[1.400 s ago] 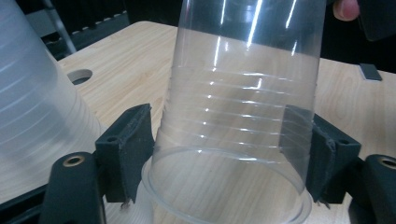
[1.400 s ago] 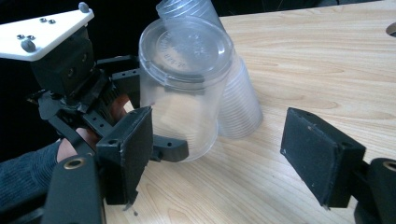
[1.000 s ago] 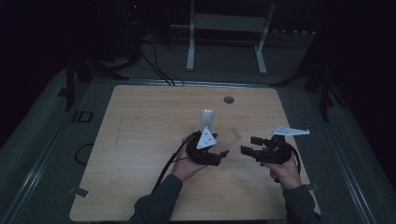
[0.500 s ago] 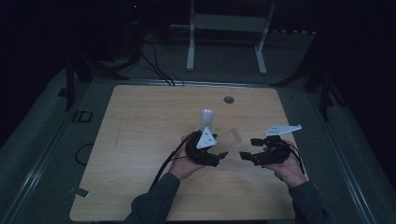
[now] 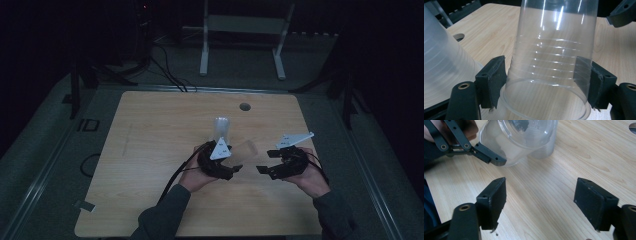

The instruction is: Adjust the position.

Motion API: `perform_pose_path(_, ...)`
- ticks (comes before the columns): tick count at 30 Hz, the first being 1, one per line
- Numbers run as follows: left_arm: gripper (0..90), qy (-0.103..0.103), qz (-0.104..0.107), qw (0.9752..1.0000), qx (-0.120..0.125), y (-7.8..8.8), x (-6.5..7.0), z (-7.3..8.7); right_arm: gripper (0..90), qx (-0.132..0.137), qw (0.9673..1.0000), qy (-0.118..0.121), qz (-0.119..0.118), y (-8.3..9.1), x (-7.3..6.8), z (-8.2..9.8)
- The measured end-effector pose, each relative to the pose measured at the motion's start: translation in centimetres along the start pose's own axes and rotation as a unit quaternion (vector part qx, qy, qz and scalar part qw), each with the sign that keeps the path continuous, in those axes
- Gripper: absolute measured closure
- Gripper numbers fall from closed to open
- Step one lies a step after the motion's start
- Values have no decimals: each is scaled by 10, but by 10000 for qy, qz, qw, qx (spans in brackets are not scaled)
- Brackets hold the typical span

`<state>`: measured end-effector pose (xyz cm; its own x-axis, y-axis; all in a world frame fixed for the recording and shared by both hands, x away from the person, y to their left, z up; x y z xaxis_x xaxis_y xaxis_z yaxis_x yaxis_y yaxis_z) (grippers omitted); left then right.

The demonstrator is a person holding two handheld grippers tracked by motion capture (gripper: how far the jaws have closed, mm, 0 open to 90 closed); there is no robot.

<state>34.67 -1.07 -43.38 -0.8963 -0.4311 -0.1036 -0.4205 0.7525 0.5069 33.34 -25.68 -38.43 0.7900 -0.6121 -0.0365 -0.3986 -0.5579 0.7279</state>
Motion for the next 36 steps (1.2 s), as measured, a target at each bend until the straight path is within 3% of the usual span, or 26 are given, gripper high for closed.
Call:
perform_pose_path(14,266,-38,120,9999,-101,1,-3,1,293,-431,9974,572,-13,5,-6,-10)
perform_pose_path(22,266,-87,229,9995,-175,1,-2,1,293,-713,9929,953,29,4,-10,-20)
perform_pose_path(36,266,-241,411,9983,-342,0,-2,2,315,-1052,9842,1418,-115,2,-14,-28)
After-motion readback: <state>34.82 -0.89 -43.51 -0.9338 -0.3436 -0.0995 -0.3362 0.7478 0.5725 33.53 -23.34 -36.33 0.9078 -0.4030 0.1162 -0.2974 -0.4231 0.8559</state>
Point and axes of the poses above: each handheld gripper's, and its own axes: y roughly backward along the jaws, z roughly out of its underside, x roughly to its right, the point moved 1 cm from there along -y, roughly forward along the jaws, and after that the axes turned 1 degree about z, right-handed, at the moved point
